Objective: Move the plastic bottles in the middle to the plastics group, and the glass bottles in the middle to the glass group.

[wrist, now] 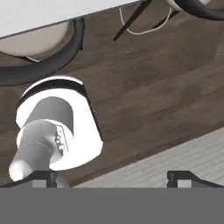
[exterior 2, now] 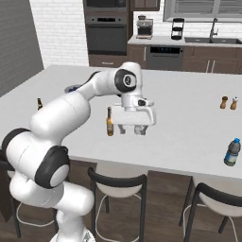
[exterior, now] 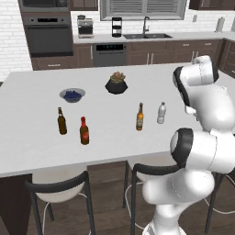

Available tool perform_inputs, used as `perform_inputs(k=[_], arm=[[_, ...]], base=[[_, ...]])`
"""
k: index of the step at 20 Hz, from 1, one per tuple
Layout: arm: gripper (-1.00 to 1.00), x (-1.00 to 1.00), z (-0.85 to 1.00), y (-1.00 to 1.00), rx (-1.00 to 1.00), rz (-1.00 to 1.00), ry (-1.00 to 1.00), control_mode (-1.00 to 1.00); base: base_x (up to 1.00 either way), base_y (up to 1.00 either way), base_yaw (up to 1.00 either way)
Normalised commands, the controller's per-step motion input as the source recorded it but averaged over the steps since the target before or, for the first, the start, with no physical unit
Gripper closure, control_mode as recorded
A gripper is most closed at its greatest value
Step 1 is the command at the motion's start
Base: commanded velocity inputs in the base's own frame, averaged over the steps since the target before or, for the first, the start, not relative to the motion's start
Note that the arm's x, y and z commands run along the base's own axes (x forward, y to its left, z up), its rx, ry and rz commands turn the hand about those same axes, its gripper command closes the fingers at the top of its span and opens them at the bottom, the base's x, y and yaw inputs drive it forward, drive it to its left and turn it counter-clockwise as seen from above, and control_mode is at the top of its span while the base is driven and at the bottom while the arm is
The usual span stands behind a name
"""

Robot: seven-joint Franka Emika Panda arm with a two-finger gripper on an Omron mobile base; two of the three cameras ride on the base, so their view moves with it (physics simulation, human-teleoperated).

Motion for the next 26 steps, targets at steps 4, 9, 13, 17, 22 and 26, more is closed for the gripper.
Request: perform_inputs(k=[4, 9, 13, 17, 22, 26], arm=[[-1.0, 0.39, 0.01, 0.41, 0.32, 0.27, -0.23, -1.0], [-1.0, 0.48, -0.02, 0.21, 0.25, 0.24, -0.42, -1.0], [-1.0, 0.76, 0.0, 0.13, 0.1, 0.16, -0.37, -1.0], [-1.0, 0.79, -0.14, 0.16, 0.03, 0.12, -0.26, -1.0], [-1.0, 0.71, -0.38, 0.05, 0.0, 0.09, -0.2, -1.0], [-1.0, 0.82, -0.26, -0.15, -0.01, 0.04, 0.0, -1.0]], base=[[0.0, 0.0, 0.0], [0.0, 0.0, 0.0], [0.0, 0.0, 0.0], [0.0, 0.0, 0.0], [0.0, 0.0, 0.0], [0.0, 0.0, 0.0]])
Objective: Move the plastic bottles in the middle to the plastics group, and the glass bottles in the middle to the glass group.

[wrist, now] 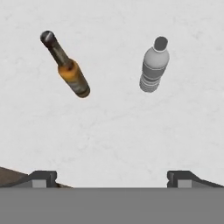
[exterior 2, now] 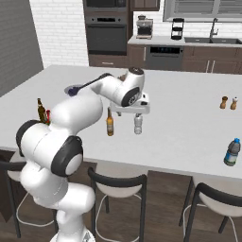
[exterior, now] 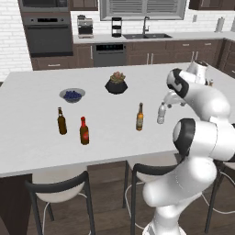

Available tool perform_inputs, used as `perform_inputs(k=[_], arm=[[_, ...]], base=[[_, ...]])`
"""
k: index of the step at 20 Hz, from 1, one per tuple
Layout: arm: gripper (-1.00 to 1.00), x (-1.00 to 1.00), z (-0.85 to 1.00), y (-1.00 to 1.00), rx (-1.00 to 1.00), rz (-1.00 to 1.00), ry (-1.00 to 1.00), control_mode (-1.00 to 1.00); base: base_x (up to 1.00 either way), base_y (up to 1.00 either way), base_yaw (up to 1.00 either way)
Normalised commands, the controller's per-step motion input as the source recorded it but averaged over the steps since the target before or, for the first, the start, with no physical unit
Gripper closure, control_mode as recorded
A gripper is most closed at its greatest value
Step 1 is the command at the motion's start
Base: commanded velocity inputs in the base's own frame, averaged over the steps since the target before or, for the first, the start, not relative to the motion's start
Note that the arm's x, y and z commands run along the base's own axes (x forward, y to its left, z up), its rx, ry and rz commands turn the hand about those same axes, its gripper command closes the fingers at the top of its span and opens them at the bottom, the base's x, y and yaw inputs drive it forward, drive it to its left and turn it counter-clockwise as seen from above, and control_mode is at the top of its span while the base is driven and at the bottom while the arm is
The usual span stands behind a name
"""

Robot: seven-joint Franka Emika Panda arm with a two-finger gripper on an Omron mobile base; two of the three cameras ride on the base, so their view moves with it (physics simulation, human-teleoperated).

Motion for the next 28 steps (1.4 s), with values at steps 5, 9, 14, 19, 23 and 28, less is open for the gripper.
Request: perform_inputs(k=[5, 9, 14, 19, 23, 28], arm=[[-1.0, 0.69, -0.15, -0.18, 0.0, 0.02, 0.0, -1.0], [-1.0, 0.64, -0.25, -0.05, 0.0, 0.03, -0.03, -1.0], [-1.0, 0.56, -0.32, -0.01, 0.0, 0.01, -0.01, -1.0], [-1.0, 0.51, -0.29, -0.13, -0.02, 0.0, 0.0, -1.0], [-1.0, 0.37, -0.24, -0.06, 0.0, 0.0, -0.02, -1.0], [-1.0, 0.32, -0.24, -0.01, 0.0, 0.0, -0.05, -1.0]], base=[[0.0, 0.0, 0.0], [0.0, 0.0, 0.0], [0.0, 0.0, 0.0], [0.0, 0.0, 0.0], [0.0, 0.0, 0.0], [0.0, 0.0, 0.0]])
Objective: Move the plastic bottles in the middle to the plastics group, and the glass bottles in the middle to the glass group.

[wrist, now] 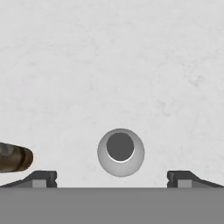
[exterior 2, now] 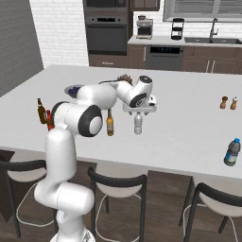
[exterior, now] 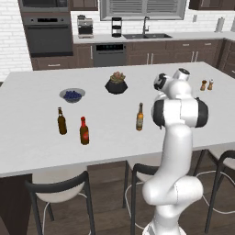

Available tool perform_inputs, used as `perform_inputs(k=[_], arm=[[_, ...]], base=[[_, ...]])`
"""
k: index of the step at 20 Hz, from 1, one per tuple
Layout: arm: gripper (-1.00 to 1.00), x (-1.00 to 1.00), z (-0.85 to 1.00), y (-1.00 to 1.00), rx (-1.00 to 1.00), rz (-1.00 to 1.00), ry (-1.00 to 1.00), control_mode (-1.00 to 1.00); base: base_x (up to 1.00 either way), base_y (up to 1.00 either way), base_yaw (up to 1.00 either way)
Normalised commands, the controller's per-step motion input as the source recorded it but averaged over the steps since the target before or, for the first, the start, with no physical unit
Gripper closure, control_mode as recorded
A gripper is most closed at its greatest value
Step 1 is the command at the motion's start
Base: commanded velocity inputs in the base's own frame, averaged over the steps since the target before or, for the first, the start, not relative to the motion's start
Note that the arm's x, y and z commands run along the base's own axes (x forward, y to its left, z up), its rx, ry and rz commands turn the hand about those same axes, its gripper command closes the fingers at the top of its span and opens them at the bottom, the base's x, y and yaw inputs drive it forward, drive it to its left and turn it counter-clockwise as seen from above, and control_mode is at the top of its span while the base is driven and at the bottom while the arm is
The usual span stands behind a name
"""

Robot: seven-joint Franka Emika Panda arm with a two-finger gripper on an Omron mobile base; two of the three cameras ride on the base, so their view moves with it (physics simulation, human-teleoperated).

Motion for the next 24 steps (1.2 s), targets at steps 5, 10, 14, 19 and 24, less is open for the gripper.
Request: perform_inputs(k=[5, 10, 14, 19, 24], arm=[[-1.0, 0.3, -0.25, 0.0, -0.01, 0.0, -0.07, -1.0], [-1.0, 0.19, -0.19, 0.0, 0.0, 0.0, -0.03, -1.0], [-1.0, 0.0, -0.17, 0.0, 0.0, 0.0, -0.03, -1.0], [1.0, 0.06, -0.2, 0.0, 0.0, 0.0, -0.09, -1.0], [1.0, 0.03, -0.2, 0.0, 0.0, 0.0, -0.03, -1.0]], base=[[0.0, 0.0, 0.0], [0.0, 0.0, 0.0], [0.0, 0.0, 0.0], [0.0, 0.0, 0.0], [0.0, 0.0, 0.0]])
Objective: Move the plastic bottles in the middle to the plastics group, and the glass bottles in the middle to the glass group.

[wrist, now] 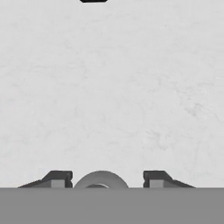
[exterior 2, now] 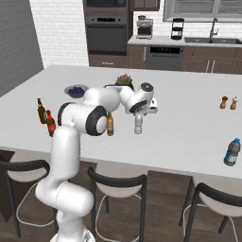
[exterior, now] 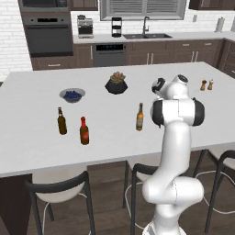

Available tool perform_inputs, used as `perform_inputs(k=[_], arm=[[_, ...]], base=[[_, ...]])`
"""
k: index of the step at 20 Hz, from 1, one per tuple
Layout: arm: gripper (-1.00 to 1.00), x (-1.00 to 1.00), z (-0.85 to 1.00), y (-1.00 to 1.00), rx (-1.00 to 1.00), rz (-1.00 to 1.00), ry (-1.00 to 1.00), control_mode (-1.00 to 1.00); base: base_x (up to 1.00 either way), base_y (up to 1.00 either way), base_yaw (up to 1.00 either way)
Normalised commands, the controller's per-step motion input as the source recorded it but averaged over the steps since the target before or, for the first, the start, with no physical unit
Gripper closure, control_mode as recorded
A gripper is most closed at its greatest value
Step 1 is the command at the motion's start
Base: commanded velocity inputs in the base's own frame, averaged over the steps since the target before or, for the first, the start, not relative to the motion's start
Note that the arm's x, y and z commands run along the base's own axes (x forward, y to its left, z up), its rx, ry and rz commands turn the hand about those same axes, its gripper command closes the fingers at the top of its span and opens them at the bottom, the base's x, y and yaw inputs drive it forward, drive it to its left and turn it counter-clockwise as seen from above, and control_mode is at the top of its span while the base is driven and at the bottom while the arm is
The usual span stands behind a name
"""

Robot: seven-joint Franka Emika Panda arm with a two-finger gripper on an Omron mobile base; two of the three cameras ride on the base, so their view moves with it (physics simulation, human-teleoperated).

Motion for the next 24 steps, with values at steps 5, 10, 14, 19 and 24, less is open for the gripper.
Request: perform_inputs(k=[5, 10, 14, 19, 24], arm=[[1.0, -0.04, -0.1, -0.06, 0.0, 0.0, 0.0, -1.0], [1.0, -0.37, 0.56, -0.3, 0.01, 0.02, 0.01, -1.0], [1.0, -0.42, 0.5, -0.5, 0.0, -0.01, 0.0, -1.0], [1.0, -0.45, 0.44, -0.58, 0.0, -0.1, 0.0, -1.0], [1.0, -0.39, 0.27, -0.67, 0.0, -0.19, 0.02, -1.0]], base=[[0.0, 0.0, 0.0], [0.0, 0.0, 0.0], [0.0, 0.0, 0.0], [0.0, 0.0, 0.0], [0.0, 0.0, 0.0]])
